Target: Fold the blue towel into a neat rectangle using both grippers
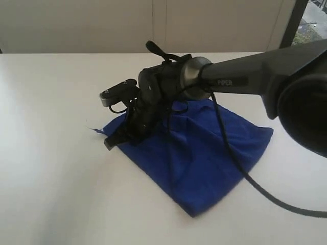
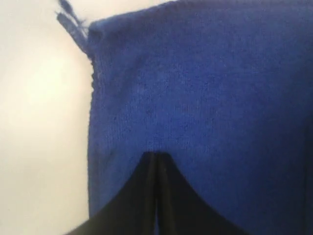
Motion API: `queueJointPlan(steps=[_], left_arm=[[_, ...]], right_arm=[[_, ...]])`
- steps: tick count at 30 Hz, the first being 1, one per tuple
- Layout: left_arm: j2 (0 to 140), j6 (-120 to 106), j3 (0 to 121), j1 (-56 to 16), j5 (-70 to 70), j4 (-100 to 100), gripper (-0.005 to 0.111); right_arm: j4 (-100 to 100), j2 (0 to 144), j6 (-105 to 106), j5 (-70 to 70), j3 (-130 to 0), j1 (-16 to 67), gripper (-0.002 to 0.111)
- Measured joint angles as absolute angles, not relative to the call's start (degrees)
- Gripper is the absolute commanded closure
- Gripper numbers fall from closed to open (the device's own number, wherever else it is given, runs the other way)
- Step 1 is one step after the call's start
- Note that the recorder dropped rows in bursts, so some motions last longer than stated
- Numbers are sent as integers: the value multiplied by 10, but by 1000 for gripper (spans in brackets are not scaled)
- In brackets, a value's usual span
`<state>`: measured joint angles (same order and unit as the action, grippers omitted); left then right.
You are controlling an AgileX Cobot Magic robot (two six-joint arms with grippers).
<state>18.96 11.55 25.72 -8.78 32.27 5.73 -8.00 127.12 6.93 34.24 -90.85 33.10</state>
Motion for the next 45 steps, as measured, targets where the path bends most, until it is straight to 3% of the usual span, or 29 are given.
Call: queueJointPlan(steps=[12,24,31,45], left_arm=[[190,115,257,-88,323,57,107],[190,115,257,-88,323,57,107],[190,115,257,-88,323,57,107],[190,115,257,-88,323,57,107]], right_arm=[[-83,1348,-128,193,-988,306,108],[17,1193,-49,427,-987,262,108],[54,1180,-20,489,-901,190,108],[60,1176,-19,411,-757,135,108]])
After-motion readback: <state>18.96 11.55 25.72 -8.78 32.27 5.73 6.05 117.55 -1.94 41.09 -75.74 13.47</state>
